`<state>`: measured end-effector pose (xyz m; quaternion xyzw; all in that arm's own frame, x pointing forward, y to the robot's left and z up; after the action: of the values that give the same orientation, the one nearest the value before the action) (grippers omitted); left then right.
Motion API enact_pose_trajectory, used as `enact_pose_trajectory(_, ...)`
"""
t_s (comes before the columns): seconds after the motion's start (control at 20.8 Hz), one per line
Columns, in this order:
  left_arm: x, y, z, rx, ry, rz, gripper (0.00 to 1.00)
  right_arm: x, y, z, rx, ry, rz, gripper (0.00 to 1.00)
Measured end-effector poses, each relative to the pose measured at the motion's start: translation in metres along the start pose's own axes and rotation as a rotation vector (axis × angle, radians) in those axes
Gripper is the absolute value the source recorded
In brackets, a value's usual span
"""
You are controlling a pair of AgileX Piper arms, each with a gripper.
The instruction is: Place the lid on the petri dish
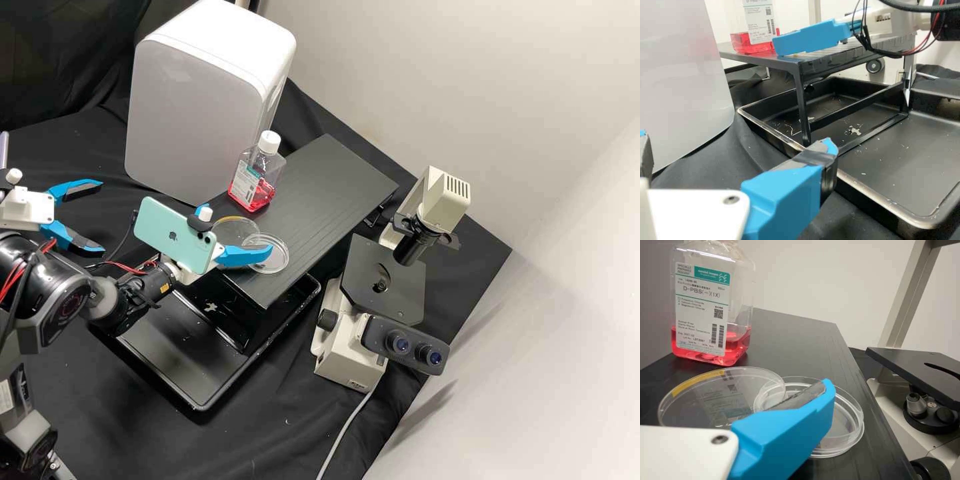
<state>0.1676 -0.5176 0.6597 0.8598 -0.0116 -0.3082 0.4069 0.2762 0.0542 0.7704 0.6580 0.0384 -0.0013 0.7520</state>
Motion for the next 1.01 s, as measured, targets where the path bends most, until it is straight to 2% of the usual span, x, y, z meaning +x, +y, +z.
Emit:
enact_pose_trajectory(0.1, 0.000, 0.0000, 0.000, 0.000, 0.000, 0.000, 1.00, 0.000, -0.001, 0.000, 0.000, 0.005, 0.009, 1.00)
enact_pose_trajectory(0.29, 0.000, 0.0000, 0.000, 0.000, 0.000, 0.000, 1.00, -0.004, -0.001, 0.001, -0.002, 0.001, 0.004, 1.00)
enact_pose_trajectory(0.43, 0.000, 0.0000, 0.000, 0.000, 0.000, 0.000, 1.00, -0.009, 0.005, 0.001, 0.002, -0.001, 0.021, 1.00)
enact_pose_trajectory(0.72, 0.000, 0.0000, 0.000, 0.000, 0.000, 0.000, 1.00, -0.025, 0.024, -0.005, 0.023, 0.017, 0.091, 1.00)
enact_pose_trajectory(0.82, 0.000, 0.0000, 0.000, 0.000, 0.000, 0.000, 1.00, -0.027, 0.027, -0.005, 0.024, 0.020, 0.104, 1.00)
enact_pose_trajectory(1.01, 0.001, -0.0024, 0.000, 0.003, 0.002, -0.009, 1.00, -0.027, 0.027, -0.003, 0.026, 0.010, 0.107, 1.00)
